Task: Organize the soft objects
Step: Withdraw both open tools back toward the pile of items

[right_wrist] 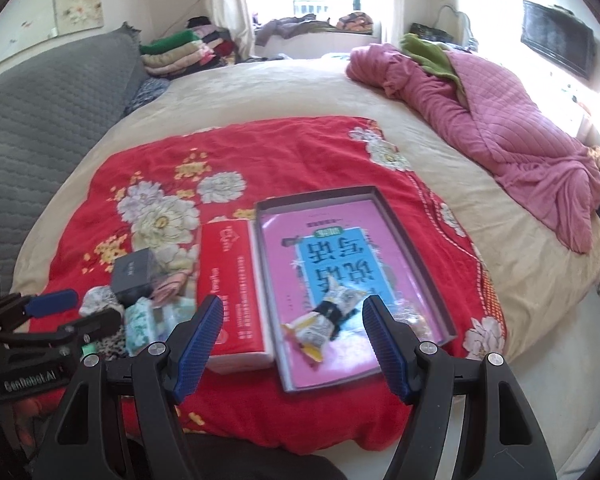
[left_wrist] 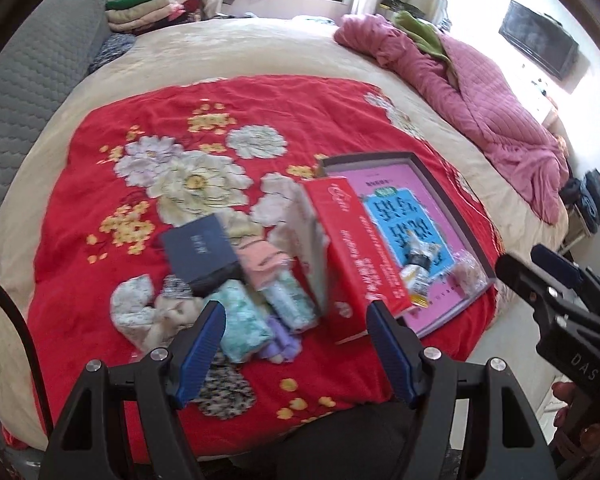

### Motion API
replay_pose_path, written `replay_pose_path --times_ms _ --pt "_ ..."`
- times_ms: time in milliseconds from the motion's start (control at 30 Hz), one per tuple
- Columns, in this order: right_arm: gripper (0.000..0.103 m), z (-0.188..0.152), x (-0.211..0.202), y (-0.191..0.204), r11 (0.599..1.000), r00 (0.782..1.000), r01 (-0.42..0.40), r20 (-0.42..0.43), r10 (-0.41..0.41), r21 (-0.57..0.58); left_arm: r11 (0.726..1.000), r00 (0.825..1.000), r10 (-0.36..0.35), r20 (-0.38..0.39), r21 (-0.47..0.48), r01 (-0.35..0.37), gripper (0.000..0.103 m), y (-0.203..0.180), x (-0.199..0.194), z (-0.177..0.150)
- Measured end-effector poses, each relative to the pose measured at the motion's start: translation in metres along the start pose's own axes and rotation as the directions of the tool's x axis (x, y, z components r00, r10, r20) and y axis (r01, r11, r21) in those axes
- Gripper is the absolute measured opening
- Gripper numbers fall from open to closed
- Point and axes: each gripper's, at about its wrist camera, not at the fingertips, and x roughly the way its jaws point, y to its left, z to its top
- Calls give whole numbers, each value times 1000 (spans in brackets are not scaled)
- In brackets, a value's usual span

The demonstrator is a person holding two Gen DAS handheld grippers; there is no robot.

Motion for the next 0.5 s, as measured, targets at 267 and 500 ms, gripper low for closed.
replay_pose_path --times_ms 267,500 --pt "73 -3 6 43 996 998 -60 -16 60 -63 992 998 66 20 -108 -64 72 68 -19 0" --pt "73 -7 14 87 983 994 -109 -43 104 -145 975 994 112 4 -194 -109 72 126 -24 -14"
